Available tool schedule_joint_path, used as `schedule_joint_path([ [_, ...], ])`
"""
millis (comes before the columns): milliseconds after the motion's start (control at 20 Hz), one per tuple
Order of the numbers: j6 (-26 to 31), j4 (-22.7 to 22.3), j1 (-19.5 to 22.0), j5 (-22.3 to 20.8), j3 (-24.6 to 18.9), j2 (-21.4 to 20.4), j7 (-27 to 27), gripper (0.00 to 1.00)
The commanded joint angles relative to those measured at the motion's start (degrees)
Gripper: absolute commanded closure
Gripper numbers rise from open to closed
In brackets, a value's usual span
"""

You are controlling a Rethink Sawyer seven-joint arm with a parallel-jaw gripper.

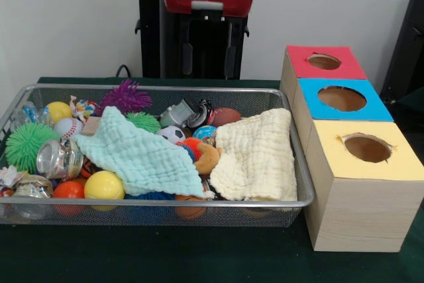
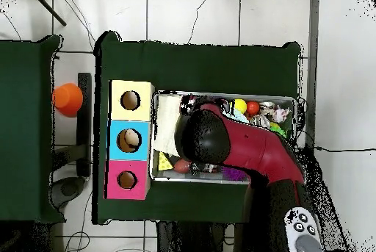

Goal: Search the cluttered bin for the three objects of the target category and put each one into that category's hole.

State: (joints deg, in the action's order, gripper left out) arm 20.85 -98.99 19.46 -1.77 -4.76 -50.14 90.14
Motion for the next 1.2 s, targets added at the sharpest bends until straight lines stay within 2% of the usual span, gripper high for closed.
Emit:
schedule_joint_path([
  [50,-4.63,-5.84,1.71,-4.0,-4.45,3.69,3.98,0.0],
  [400,-9.48,-7.11,1.97,-4.96,-4.14,5.61,4.86,0.0],
  [850,-12.92,-8.17,2.5,-6.15,-4.35,6.49,5.95,0.0],
  [1200,-19.6,-8.98,3.32,-8.92,-5.31,6.93,7.16,0.0],
])
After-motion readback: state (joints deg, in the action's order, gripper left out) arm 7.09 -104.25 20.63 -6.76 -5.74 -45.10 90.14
